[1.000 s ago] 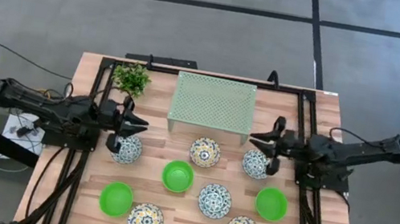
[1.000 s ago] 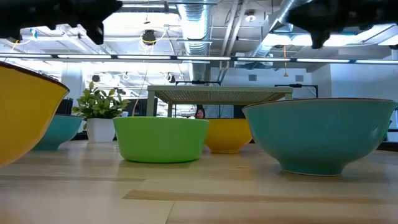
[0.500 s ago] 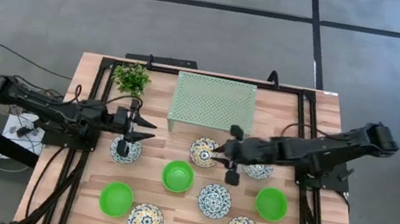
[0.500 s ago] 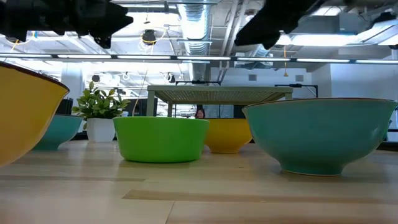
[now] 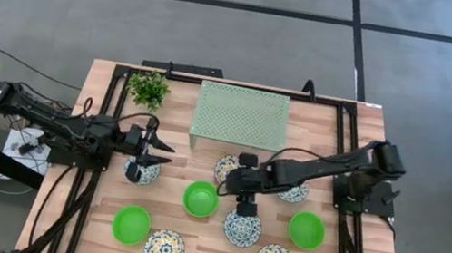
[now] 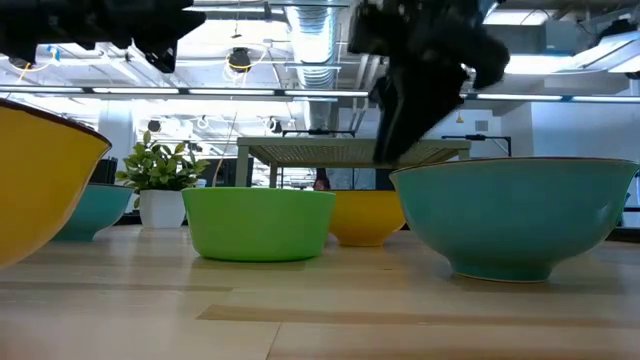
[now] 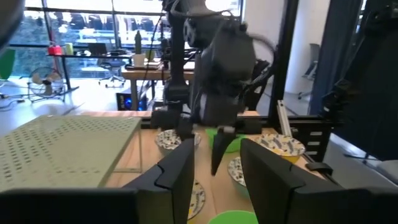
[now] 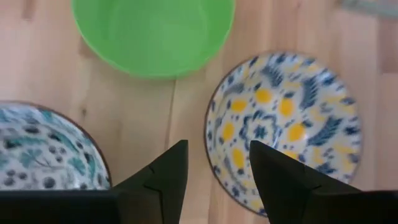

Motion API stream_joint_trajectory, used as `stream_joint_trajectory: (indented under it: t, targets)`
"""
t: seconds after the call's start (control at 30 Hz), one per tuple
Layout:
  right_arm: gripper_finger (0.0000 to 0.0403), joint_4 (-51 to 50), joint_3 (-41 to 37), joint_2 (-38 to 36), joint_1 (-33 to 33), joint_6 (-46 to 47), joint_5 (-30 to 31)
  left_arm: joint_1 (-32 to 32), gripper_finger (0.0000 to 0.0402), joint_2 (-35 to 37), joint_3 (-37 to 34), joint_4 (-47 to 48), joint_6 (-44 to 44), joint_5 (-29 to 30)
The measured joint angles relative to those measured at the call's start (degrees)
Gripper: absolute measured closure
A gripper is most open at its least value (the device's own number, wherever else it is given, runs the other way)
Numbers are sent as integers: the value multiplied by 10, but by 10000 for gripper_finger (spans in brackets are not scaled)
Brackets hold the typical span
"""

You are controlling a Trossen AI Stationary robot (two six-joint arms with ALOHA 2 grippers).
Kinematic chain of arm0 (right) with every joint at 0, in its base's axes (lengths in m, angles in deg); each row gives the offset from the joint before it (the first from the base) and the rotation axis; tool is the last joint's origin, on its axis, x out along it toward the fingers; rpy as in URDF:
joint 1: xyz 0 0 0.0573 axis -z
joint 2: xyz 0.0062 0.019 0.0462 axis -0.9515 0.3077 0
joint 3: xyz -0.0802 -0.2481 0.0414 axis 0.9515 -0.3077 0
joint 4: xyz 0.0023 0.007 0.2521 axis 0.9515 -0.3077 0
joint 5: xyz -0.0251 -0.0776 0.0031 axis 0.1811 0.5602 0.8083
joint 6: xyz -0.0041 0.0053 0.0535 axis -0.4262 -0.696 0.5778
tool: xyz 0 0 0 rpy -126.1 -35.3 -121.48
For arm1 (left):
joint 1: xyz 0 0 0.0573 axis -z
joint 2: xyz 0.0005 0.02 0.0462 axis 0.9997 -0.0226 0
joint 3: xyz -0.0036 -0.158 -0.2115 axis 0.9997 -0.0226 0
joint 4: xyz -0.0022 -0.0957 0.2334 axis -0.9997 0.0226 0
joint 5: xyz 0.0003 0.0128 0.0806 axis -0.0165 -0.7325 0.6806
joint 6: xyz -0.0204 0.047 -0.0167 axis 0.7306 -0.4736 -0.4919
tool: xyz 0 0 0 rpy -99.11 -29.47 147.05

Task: Pick & Place Mini bowls
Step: Put the top yellow bowl on the shelf

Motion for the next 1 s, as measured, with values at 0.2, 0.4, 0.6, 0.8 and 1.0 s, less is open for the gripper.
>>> stream_joint_trajectory:
  t: [0.2,0.4,0.6,0.8,1.0]
  targets:
    - [242,-12,13,42,3,0,-2,-1,270,0,0,-3,-3,0]
    - [243,-23,12,70,12,-1,-1,-1,270,0,0,-11,-4,4]
    - [277,-26,13,81,19,-29,0,-1,270,0,0,-13,-4,5]
    - [381,-23,15,80,20,-47,11,-1,270,0,0,-17,-4,5]
    - [386,-41,15,60,0,-44,-1,-2,270,0,0,-24,-4,5]
